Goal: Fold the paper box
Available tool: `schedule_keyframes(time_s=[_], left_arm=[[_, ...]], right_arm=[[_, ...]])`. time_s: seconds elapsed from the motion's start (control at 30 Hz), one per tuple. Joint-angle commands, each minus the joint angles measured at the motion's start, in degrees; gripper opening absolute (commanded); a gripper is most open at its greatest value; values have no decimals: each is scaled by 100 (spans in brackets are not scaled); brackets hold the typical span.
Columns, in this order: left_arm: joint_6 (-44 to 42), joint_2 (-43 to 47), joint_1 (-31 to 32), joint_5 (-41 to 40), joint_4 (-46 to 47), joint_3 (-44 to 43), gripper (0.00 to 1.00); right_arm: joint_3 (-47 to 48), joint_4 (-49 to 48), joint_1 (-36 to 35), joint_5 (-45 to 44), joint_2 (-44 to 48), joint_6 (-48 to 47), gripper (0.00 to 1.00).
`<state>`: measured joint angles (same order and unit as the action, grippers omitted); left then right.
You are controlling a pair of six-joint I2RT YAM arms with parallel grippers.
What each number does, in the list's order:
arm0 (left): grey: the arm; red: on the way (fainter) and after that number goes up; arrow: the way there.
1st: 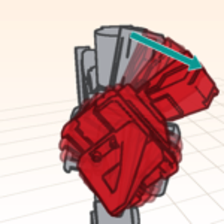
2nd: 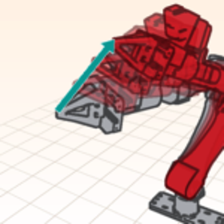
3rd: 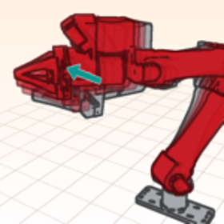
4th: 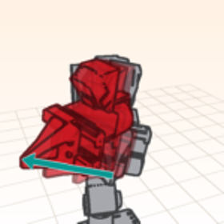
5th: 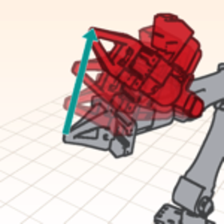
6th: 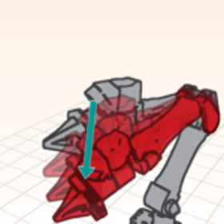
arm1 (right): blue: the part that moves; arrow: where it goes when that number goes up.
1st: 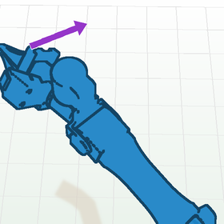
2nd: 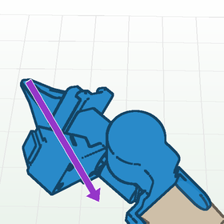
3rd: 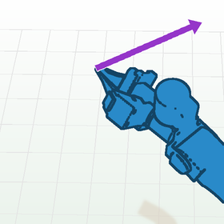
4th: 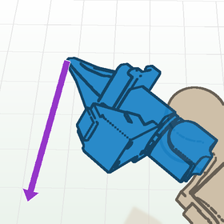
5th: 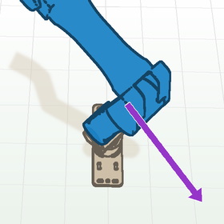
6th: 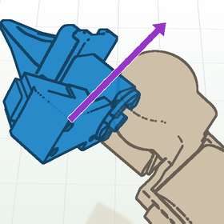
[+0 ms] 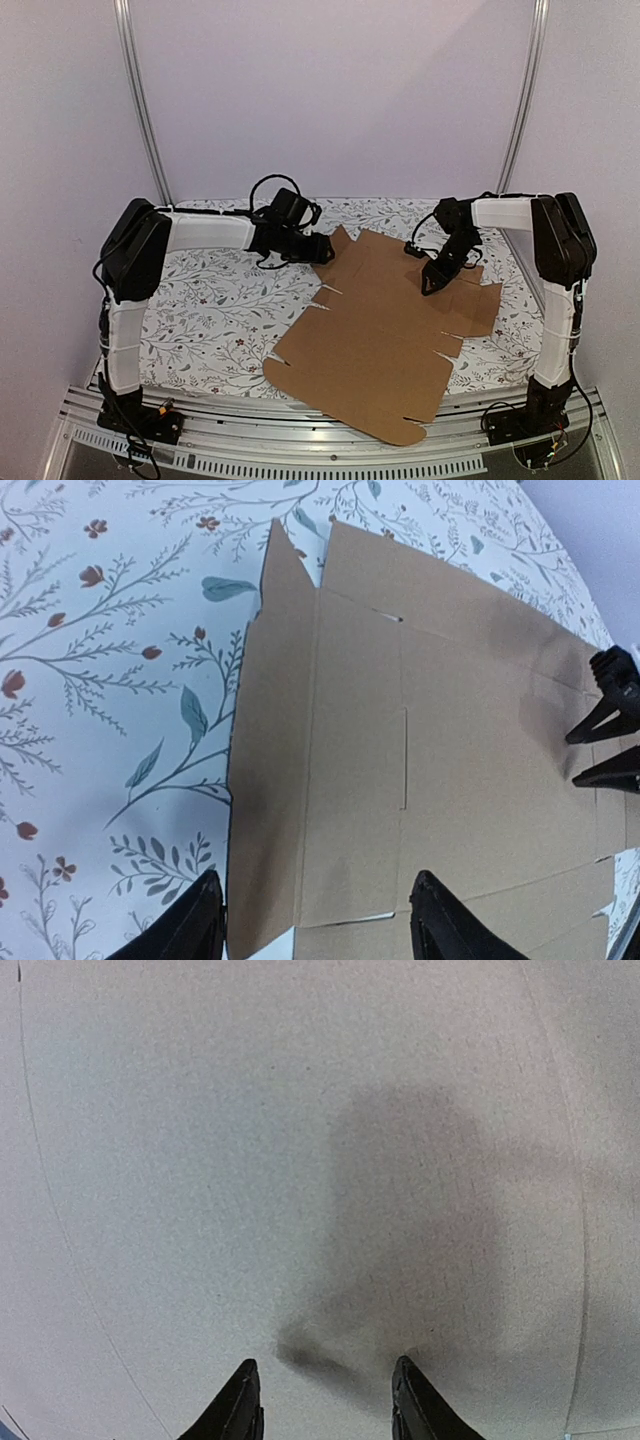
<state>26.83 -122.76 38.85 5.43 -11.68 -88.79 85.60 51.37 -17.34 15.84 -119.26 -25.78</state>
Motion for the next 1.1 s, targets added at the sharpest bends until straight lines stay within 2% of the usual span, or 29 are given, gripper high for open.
schedule_keyframes(time_s=[0.0, 0.23, 0.4, 0.57, 0.73, 0.93, 1.07], left_arm=[[-415, -398, -102, 152, -145, -257, 54], [-407, -603, -202, 648, -99, -520, 19], [-789, -187, -141, 734, 170, -85, 3], [-1309, 703, -24, 688, 1278, 1001, 0], [-1710, 1433, 121, 699, 2284, 1915, 0], [-1882, 1998, 284, 372, 2941, 2537, 0], [-1900, 2218, 307, 175, 3170, 2786, 0]], right_arm=[[-44, 42, -32, 171, 55, 12, 43], [-12, 106, -33, 345, 186, -27, 45], [516, 527, 25, 127, 480, -507, 51], [1564, 869, 270, -85, 808, -1086, 65], [2821, 1459, 309, -244, 450, -1663, 74], [4653, 3088, 396, 616, -738, -1584, 74], [4725, 3498, 416, 1073, -890, -1484, 73]])
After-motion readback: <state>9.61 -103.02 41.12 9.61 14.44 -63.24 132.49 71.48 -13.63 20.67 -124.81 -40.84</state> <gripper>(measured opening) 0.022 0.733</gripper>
